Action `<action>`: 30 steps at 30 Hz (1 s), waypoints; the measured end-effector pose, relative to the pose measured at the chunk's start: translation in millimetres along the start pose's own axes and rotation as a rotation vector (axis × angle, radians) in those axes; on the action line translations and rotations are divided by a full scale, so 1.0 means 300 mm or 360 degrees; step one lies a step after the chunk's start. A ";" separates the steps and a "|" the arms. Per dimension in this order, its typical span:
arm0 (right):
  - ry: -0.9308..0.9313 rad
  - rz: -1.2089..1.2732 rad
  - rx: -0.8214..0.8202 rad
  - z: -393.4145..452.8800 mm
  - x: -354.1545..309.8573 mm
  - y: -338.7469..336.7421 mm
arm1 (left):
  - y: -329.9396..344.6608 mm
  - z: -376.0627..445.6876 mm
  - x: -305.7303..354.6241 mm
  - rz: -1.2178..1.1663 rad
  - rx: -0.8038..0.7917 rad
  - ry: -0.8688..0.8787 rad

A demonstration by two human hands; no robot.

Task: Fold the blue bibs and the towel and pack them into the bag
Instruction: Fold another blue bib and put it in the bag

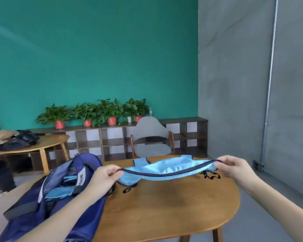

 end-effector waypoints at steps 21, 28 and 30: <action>0.0234 -0.0480 -0.0086 0.295 0.329 0.202 | 0.109 0.274 -0.371 0.0200 0.0300 -0.0169; 0.0386 -0.0679 -0.0170 0.435 0.613 0.379 | 0.208 0.317 -0.686 0.0620 0.0116 -0.0290; 0.0380 -0.0700 -0.0121 0.441 0.625 0.373 | 0.222 0.328 -0.684 0.0730 0.0078 -0.0238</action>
Point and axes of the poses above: each hand's wrist, its own z-axis towards the middle knuckle, its own y-axis out of the palm, x = y × z, the point moved 8 cm from there along z, towards the middle knuckle, and after that the axes turned 9 degrees about -z, right-handed, at the moved point
